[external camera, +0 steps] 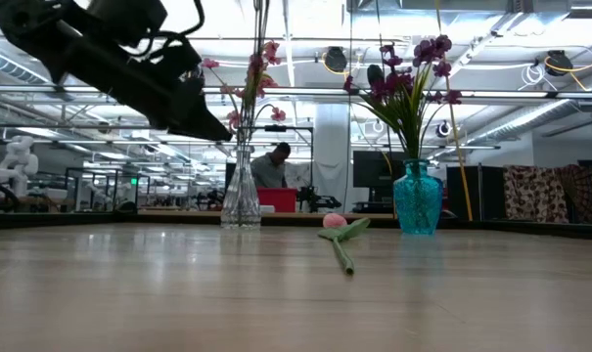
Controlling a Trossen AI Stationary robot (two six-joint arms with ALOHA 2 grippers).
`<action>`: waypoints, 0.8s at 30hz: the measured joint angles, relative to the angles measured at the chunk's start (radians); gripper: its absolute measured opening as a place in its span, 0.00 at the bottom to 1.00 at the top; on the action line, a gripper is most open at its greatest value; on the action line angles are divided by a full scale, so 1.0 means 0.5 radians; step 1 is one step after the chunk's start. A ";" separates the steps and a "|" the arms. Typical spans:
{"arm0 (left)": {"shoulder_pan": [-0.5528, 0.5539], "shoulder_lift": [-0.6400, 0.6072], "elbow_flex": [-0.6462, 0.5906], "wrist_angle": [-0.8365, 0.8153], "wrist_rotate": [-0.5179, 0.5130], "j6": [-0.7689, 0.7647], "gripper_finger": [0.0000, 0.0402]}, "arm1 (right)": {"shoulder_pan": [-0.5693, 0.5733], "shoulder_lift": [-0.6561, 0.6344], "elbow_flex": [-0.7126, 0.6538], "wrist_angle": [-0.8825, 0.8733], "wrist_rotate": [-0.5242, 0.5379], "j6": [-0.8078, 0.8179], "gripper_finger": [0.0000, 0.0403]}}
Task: Sort flowers into vase by color
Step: Put the left pink flower into the transparent vase
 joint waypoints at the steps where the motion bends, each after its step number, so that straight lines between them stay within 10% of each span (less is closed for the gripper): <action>1: 0.035 0.000 -0.001 0.000 0.003 -0.004 0.50 | -0.019 0.000 0.000 -0.018 0.000 0.000 0.00; 24: 0.650 0.086 -0.358 0.756 0.766 0.288 0.50 | -0.292 0.266 -0.001 0.610 -0.360 -0.132 0.00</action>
